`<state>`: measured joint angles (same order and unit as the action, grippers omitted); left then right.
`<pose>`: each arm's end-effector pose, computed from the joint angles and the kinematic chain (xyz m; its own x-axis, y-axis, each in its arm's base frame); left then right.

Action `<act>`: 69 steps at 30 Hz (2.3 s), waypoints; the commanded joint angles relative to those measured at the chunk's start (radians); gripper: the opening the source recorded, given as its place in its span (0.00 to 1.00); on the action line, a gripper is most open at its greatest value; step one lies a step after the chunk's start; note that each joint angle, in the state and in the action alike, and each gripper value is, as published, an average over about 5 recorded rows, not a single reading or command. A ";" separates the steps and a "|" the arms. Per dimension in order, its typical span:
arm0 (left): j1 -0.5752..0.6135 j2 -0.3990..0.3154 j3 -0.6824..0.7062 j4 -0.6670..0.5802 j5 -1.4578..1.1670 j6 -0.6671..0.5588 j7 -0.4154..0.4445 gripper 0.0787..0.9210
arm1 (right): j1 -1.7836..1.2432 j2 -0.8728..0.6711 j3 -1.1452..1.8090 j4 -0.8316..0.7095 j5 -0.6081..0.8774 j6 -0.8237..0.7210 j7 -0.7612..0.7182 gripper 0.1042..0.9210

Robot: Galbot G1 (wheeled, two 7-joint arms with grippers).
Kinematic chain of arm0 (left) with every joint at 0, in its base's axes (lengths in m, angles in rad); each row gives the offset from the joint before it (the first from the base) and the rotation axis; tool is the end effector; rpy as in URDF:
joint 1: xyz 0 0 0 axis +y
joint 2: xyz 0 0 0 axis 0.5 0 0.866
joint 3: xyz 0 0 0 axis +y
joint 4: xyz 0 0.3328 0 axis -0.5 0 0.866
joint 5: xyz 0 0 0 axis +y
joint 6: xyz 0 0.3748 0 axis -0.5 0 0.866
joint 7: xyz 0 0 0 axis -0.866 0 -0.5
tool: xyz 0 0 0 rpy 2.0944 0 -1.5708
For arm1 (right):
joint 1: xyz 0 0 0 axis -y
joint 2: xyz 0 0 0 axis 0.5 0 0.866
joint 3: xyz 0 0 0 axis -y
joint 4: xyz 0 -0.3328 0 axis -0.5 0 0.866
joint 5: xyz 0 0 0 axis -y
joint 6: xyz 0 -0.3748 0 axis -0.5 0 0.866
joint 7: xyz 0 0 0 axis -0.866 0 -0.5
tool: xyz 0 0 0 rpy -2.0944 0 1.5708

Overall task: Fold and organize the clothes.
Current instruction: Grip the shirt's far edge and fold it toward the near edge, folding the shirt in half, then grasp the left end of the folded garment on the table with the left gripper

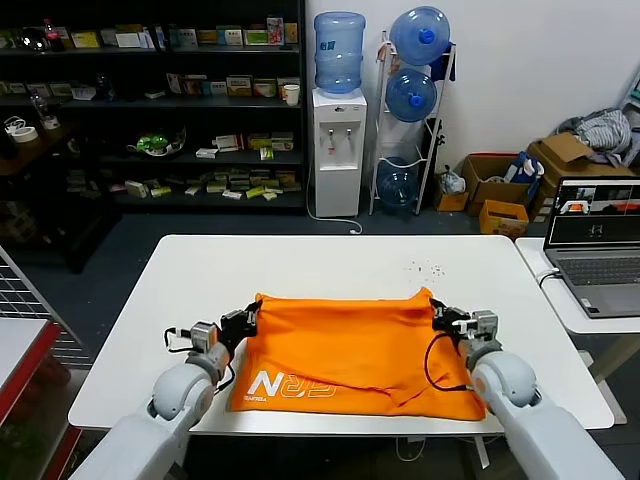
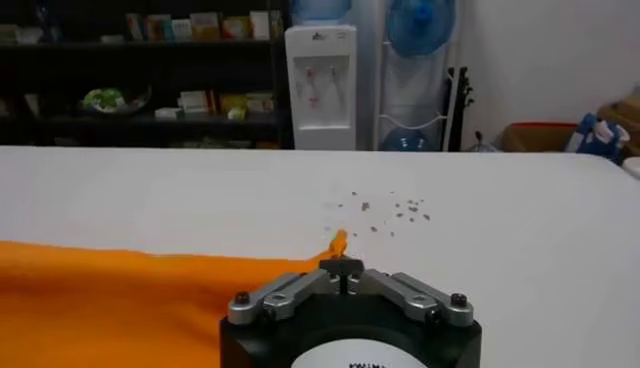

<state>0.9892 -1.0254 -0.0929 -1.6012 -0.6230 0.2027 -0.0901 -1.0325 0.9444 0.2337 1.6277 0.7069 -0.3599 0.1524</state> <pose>0.3605 0.0330 -0.3356 -0.8949 0.2882 0.3407 0.2821 0.9569 -0.0684 0.3632 -0.0960 -0.3097 -0.8801 -0.1228 0.4587 -0.1221 0.9920 0.0313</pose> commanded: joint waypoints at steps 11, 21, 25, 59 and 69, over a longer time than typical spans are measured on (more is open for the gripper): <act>0.251 0.114 -0.032 -0.287 -0.010 0.011 -0.061 0.02 | -0.501 -0.095 0.252 0.435 0.031 -0.083 0.086 0.03; 0.272 0.098 -0.040 -0.291 0.028 0.033 -0.060 0.12 | -0.580 -0.093 0.313 0.471 0.021 -0.107 0.089 0.14; 0.278 0.087 -0.050 -0.294 0.037 0.036 -0.071 0.25 | -0.581 -0.092 0.332 0.482 0.025 -0.103 0.090 0.30; 0.306 0.000 -0.049 -0.173 0.009 0.090 -0.111 0.52 | -0.580 -0.062 0.348 0.494 -0.018 -0.086 0.099 0.88; 0.313 -0.003 -0.049 -0.209 0.003 0.085 -0.112 0.18 | -0.575 -0.062 0.348 0.490 -0.019 -0.083 0.100 0.88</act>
<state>1.2964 -1.0286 -0.1410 -1.7892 -0.6129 0.2790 -0.1988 -1.6074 0.8813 0.5793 2.1185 0.6890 -0.4449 0.2516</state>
